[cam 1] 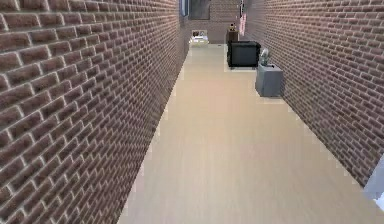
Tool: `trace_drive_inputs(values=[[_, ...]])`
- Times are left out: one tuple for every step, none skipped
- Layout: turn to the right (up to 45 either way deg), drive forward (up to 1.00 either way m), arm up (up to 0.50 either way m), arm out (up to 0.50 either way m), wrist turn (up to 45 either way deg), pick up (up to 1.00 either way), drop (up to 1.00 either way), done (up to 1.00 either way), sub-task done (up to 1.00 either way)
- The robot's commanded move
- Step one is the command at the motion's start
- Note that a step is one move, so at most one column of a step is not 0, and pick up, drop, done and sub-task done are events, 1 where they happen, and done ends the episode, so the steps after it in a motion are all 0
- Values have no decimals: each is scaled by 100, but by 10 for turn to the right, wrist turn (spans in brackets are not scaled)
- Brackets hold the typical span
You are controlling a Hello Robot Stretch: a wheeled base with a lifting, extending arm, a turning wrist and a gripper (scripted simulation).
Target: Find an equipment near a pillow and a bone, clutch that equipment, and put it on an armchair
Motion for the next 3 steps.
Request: trace_drive_inputs(values=[[0, 75, 0, 0, 0, 0, 0, 0, 0], [30, 0, 0, 0, 0, 0, 0, 0, 0], [0, 100, 0, 0, 0, 0, 0, 0, 0]])
